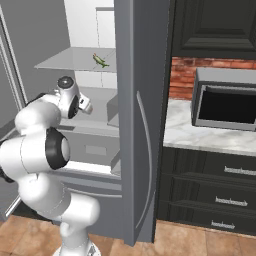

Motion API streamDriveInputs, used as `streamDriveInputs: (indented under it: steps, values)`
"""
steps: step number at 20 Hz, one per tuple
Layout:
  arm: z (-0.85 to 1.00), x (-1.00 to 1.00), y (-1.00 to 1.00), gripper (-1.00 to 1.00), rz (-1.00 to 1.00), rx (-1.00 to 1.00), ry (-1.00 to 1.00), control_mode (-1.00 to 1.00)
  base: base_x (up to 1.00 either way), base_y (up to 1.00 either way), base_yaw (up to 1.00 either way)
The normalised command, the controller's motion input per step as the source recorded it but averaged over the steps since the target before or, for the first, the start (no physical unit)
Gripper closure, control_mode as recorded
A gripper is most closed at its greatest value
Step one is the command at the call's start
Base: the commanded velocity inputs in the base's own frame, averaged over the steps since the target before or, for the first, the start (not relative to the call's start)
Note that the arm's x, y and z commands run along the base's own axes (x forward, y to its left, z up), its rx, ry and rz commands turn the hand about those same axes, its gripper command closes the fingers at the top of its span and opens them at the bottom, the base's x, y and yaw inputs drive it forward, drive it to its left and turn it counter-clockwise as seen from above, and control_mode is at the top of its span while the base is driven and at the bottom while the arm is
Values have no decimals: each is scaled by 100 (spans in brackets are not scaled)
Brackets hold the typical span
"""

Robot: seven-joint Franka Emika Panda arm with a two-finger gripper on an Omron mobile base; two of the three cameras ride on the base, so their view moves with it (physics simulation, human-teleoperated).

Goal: Gather the lemon wedge and tomato from the fridge and place them on a tray on the dining counter. Then gather the fishs from the fridge and place them on the other tray.

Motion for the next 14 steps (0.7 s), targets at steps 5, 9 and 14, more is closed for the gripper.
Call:
streamDriveInputs:
  steps: [5,9,14]
  values:
    - [-13,20,0,-100,5,-4,0,-100,0,0,0]
    - [-26,1,0,-100,6,-4,0,-100,0,0,0]
    - [-26,0,2,-100,6,-4,-1,-100,0,0,0]
